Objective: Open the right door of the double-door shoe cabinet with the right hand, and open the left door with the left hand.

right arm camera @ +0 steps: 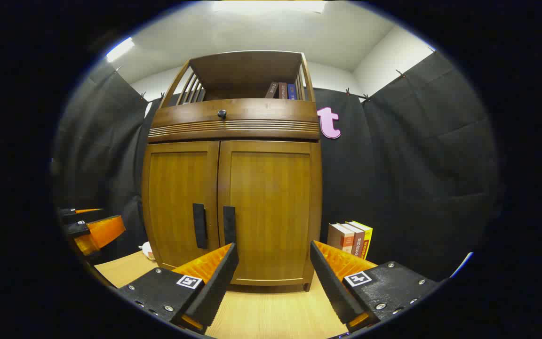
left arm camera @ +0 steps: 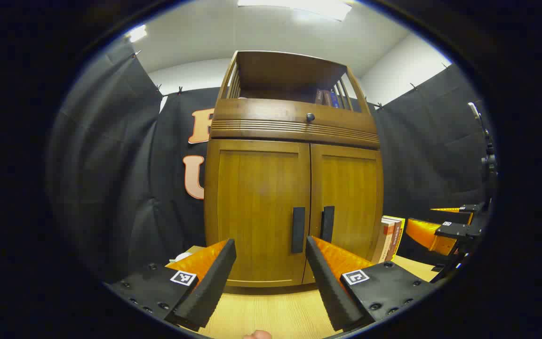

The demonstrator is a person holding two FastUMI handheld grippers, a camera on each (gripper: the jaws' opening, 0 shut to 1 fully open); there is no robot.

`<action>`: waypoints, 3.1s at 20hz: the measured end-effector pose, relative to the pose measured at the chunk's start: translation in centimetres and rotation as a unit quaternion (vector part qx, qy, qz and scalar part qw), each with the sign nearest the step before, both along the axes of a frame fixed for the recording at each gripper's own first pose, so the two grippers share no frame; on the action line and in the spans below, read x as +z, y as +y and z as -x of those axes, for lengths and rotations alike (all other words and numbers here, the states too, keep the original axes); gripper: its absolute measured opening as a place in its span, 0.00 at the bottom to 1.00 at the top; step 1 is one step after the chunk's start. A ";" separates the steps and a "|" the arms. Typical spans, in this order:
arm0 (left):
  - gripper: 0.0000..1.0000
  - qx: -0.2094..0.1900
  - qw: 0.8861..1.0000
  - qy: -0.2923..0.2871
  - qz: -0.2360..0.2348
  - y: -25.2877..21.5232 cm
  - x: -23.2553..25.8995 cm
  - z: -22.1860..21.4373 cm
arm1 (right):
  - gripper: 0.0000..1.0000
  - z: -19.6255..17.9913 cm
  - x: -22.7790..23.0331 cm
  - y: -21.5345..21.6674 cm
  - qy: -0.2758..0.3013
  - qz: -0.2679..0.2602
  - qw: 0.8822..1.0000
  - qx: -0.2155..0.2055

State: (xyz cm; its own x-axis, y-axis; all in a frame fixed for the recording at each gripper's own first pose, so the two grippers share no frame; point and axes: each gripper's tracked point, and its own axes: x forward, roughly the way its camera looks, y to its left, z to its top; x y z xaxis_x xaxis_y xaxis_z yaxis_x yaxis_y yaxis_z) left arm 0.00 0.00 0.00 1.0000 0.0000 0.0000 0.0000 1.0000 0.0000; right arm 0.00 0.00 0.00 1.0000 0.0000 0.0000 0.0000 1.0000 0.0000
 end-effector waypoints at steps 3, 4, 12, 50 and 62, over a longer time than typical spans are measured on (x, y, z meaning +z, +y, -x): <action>0.94 -0.001 1.000 0.005 -0.010 0.0 -0.9 -1.0 | 0.94 -0.6 -1.1 -0.7 0.012 0.009 1.000 -0.014; 0.94 -0.001 1.000 0.002 -0.015 0.2 -0.7 -1.3 | 0.94 -0.8 -1.0 -0.7 0.010 0.004 1.000 -0.015; 0.94 0.000 1.000 -0.009 -0.005 0.9 -0.7 -3.2 | 0.98 -2.2 -0.9 0.7 0.004 0.011 1.000 -0.003; 0.94 0.099 0.995 0.004 -0.004 8.8 -0.8 5.3 | 0.76 -23.8 -5.6 12.8 0.057 0.014 0.995 0.080; 0.96 0.073 0.997 0.004 -0.016 7.1 -0.3 4.8 | 0.24 -22.2 -6.1 13.4 0.070 -0.008 0.992 0.106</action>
